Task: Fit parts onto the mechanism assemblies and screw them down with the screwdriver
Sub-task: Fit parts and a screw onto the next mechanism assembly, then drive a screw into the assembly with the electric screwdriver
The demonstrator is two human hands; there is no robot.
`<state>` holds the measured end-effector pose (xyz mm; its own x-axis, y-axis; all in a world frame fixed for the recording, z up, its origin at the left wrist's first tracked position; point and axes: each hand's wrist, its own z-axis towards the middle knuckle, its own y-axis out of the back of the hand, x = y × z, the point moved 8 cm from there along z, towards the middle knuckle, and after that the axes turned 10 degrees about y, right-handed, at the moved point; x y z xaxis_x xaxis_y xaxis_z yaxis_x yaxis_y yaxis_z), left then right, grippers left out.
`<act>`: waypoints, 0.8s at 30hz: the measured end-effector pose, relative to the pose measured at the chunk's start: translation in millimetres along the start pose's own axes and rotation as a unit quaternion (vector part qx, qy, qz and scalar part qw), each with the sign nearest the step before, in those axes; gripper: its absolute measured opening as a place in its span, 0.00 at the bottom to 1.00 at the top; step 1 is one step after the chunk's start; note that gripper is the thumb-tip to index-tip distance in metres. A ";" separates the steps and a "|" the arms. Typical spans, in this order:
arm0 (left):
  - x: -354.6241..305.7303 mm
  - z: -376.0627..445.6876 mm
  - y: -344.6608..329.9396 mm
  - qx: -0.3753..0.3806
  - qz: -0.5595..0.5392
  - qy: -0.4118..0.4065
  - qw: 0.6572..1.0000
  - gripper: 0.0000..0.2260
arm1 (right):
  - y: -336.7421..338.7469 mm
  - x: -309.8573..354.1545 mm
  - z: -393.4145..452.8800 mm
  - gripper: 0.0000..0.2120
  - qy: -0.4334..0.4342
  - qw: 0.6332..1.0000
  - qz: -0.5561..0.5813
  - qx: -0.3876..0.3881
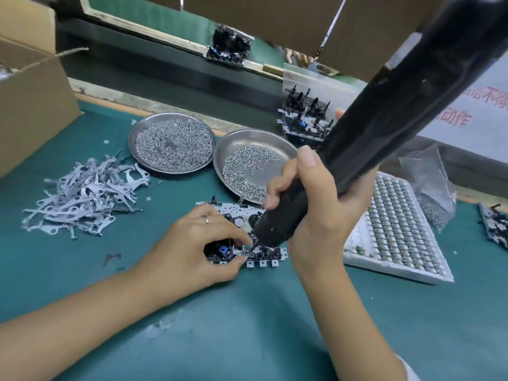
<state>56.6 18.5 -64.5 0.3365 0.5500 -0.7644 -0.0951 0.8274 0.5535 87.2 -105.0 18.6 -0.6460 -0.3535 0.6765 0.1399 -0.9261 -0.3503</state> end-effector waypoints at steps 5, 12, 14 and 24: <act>0.6 0.3 -1.2 0.002 0.007 -0.001 1.000 0.10 | -1.4 -5.9 -7.1 0.18 -0.007 1.000 0.020 -0.017; -1.8 1.5 -2.0 0.010 0.012 -0.009 1.000 0.09 | -5.2 -8.0 -10.4 0.23 -0.006 1.000 0.010 -0.007; -2.6 1.6 -1.8 0.012 0.009 -0.009 1.000 0.09 | -4.6 -9.3 -11.4 0.23 -0.009 1.000 0.008 -0.014; -8.9 2.0 0.2 0.006 0.012 -0.028 1.000 0.06 | -4.1 -9.4 -13.2 0.20 -0.005 0.999 0.012 -0.030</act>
<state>55.5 13.5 -57.0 0.3870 0.5622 -0.7309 -0.0921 0.8122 0.5760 82.8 -96.2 5.1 -0.6351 -0.3768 0.6743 0.1089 -0.9079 -0.4048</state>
